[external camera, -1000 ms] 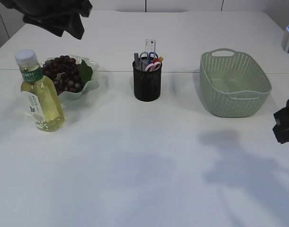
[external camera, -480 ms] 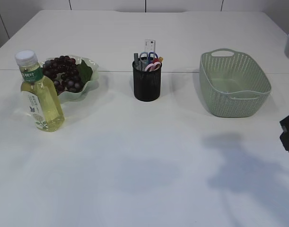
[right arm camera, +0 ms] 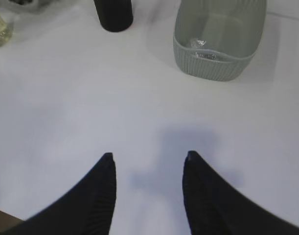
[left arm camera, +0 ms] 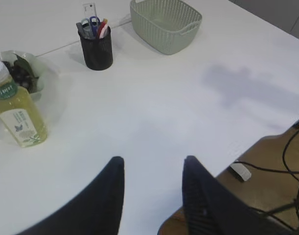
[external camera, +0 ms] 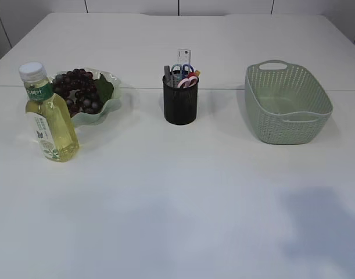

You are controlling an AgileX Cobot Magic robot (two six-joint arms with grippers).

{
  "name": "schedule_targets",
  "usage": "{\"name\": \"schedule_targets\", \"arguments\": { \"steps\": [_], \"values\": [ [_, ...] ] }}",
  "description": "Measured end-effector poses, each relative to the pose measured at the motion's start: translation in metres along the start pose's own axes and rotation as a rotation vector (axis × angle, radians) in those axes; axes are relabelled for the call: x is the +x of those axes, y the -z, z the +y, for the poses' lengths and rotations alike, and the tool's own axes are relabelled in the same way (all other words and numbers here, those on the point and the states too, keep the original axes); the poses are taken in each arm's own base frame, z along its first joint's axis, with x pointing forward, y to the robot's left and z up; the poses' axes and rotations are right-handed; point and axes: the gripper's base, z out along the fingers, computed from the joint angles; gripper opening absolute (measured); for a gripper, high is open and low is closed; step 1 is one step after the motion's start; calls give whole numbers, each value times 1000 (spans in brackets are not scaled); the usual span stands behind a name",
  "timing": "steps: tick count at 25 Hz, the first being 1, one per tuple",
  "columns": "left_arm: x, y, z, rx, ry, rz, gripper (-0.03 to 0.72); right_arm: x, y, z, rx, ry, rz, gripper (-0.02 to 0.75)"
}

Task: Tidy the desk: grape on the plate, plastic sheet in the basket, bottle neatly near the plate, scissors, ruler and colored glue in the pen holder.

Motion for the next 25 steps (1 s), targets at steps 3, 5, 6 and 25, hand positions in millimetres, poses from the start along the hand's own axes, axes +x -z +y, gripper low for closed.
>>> {"name": "schedule_targets", "arguments": {
  "steps": [3,5,6,25],
  "values": [
    [31,19,-6,7,-20,-8,293,23,26,-4,0,18,-50,364],
    [52,28,-9,10,-32,-15,293,45,36,-6,1,31,-66,365],
    [61,31,-10,6,-38,-21,292,56,38,-7,2,46,-66,365],
    [141,-16,10,-137,-88,-4,290,159,32,-17,29,156,-219,364]
  ]
}}
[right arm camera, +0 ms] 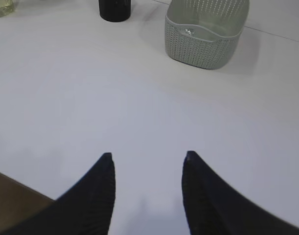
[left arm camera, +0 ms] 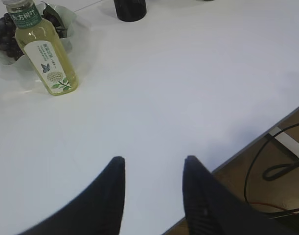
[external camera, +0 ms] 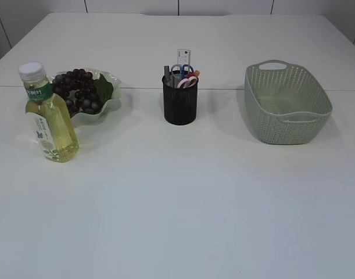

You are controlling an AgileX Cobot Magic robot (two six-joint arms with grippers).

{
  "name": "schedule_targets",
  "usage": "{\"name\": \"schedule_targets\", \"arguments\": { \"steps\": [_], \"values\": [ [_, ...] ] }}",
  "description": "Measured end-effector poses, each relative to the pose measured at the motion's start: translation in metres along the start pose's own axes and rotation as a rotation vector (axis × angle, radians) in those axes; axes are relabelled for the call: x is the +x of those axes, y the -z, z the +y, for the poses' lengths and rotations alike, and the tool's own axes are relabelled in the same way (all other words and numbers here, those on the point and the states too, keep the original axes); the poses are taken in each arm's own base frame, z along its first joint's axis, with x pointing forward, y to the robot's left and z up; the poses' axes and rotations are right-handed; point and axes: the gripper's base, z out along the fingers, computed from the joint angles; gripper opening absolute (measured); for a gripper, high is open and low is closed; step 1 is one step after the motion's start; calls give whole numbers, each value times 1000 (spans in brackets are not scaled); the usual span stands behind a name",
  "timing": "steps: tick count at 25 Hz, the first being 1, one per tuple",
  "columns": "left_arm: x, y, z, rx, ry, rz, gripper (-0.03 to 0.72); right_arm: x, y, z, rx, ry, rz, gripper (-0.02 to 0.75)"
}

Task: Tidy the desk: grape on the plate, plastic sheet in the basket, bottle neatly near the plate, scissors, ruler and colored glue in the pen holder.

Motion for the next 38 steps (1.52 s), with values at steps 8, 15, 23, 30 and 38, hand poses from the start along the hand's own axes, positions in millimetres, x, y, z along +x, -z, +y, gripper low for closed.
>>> {"name": "schedule_targets", "arguments": {
  "steps": [8,15,23,30,38],
  "values": [
    [-1,-1,2,-16,90,-12,289,2,-2,0,0,-14,8,364],
    [-1,-1,2,-18,112,-12,289,1,-2,5,-57,-46,6,364],
    [-1,-1,1,-65,147,-11,289,2,-2,7,-2,-87,15,364],
    [-3,-3,-3,-202,246,-13,289,2,-1,9,153,-178,32,364],
    [-3,-3,-2,-213,248,-11,289,2,-1,9,153,-178,33,364]
  ]
}}
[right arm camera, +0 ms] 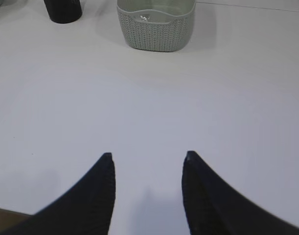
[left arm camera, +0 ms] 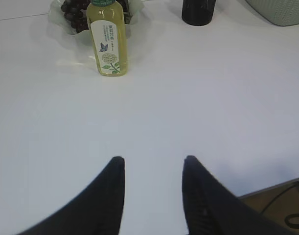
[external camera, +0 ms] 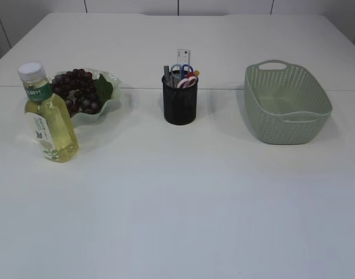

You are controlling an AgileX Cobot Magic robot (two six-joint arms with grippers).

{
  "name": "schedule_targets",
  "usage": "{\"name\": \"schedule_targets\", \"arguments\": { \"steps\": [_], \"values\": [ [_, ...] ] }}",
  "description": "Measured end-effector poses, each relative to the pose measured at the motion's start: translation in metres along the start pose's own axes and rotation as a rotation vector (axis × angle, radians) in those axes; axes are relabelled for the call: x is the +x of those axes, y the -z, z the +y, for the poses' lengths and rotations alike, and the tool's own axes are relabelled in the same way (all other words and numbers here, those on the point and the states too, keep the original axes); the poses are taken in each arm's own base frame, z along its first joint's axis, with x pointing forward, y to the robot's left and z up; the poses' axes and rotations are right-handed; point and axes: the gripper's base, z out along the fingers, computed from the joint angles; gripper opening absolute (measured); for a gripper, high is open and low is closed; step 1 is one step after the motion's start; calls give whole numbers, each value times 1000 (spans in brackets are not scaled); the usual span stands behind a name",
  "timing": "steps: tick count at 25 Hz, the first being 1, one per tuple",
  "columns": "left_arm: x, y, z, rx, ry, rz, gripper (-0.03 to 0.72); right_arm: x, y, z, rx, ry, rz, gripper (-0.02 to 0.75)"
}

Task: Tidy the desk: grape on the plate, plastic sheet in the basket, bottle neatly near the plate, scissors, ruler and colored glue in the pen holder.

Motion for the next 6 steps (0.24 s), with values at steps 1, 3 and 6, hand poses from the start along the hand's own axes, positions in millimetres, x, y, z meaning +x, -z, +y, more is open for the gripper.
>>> {"name": "schedule_targets", "arguments": {
  "steps": [1,3,6],
  "values": [
    [0,0,1,-6,-3,0,289,0,0,0,0,0,0,364],
    [0,0,1,-9,-3,0,289,0,0,0,0,0,0,364],
    [0,0,1,-10,-3,0,289,0,0,0,0,0,0,364]
  ]
}}
